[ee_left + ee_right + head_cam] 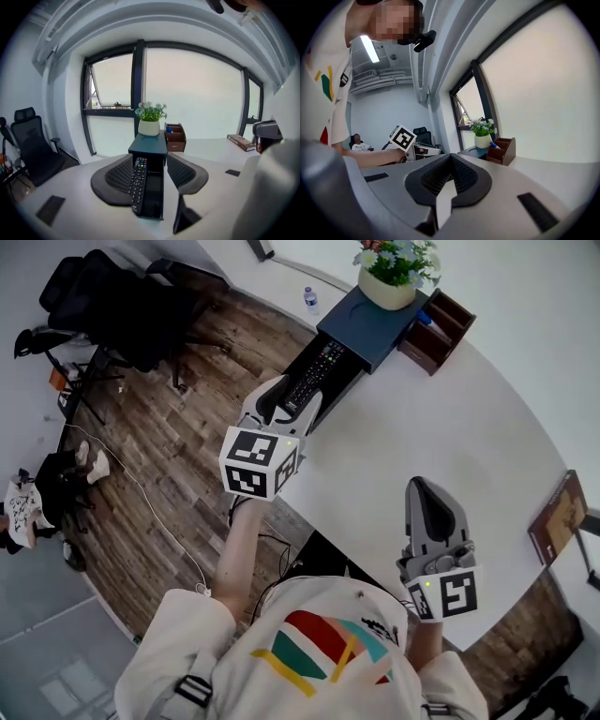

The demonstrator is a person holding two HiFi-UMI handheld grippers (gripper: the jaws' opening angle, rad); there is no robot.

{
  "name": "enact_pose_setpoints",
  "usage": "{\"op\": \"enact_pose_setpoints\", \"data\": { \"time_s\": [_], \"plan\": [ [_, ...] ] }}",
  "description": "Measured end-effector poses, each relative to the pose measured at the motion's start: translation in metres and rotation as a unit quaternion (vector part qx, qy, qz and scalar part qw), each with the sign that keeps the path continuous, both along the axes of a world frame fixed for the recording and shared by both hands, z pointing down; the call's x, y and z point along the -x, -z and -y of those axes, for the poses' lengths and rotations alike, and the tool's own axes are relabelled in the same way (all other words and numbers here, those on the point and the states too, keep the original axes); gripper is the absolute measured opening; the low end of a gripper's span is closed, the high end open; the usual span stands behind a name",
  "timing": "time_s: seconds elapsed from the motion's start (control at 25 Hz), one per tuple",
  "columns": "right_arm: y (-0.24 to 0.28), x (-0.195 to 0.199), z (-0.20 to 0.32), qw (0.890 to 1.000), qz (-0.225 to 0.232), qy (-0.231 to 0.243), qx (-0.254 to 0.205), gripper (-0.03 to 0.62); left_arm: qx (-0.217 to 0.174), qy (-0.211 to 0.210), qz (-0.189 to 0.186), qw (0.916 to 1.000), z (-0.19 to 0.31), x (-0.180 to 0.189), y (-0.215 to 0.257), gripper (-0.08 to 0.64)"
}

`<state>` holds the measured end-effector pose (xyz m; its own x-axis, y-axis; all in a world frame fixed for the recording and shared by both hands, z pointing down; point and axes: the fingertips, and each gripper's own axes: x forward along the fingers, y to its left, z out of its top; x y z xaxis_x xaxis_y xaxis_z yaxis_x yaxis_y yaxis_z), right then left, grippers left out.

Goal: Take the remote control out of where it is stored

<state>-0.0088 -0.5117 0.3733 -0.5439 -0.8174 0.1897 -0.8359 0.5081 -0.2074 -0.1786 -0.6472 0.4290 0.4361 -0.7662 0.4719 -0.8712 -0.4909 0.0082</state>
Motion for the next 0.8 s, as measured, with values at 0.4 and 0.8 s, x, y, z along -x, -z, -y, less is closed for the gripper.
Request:
{"op": "enact_pose_setpoints", "data": {
  "time_s": [0.4, 0.8],
  "plan": [
    [-0.036, 0.025, 0.037, 0.998, -0.004, 0.008, 0.060, 0.002, 0.182, -0.030, 0.044, 0.9819, 0.056, -0.002, -0.101, 0.213],
    [-0.044, 0.034, 0.050, 0.997, 0.012, 0.014, 0.081, 0.003, 0.242, -0.010, 0.068, 0.9678, 0.076, -0.004, -0.132, 0.278]
  ]
}}
